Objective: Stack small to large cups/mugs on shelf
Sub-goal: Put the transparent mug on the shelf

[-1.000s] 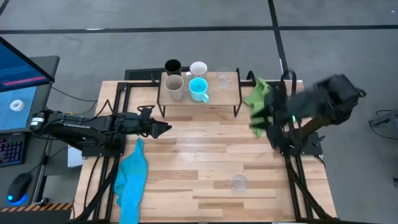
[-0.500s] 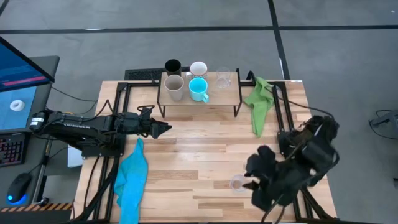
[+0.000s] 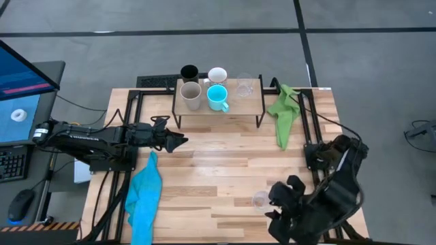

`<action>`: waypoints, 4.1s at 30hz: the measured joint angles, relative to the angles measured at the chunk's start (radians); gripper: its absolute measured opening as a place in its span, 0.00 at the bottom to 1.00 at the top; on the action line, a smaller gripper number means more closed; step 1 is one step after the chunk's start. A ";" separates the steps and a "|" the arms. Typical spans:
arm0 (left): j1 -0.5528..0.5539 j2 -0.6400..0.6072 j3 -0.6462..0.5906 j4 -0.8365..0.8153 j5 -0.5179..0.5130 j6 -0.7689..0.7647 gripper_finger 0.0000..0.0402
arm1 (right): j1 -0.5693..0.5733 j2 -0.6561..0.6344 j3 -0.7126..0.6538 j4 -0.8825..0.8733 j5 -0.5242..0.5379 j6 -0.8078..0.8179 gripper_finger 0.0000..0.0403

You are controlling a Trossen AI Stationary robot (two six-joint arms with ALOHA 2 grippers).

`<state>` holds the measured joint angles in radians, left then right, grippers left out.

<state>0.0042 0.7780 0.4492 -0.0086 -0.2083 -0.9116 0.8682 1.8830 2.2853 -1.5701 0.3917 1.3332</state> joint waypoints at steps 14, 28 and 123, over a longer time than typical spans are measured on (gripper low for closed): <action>0.000 0.000 0.000 0.000 0.019 0.029 0.65 | -0.009 0.002 -0.469 0.219 -0.207 -0.079 0.54; 0.000 0.000 0.000 0.003 -0.019 0.037 0.65 | -0.128 0.002 -0.707 0.499 -0.235 -0.447 0.54; 0.000 0.000 0.000 0.008 -0.060 -0.024 0.65 | -0.155 -0.437 -0.958 0.628 -0.051 -0.364 0.01</action>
<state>0.0044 0.7780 0.4492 -0.0006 -0.2684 -0.9356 0.7134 1.4464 1.3270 -0.9424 0.3410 0.9691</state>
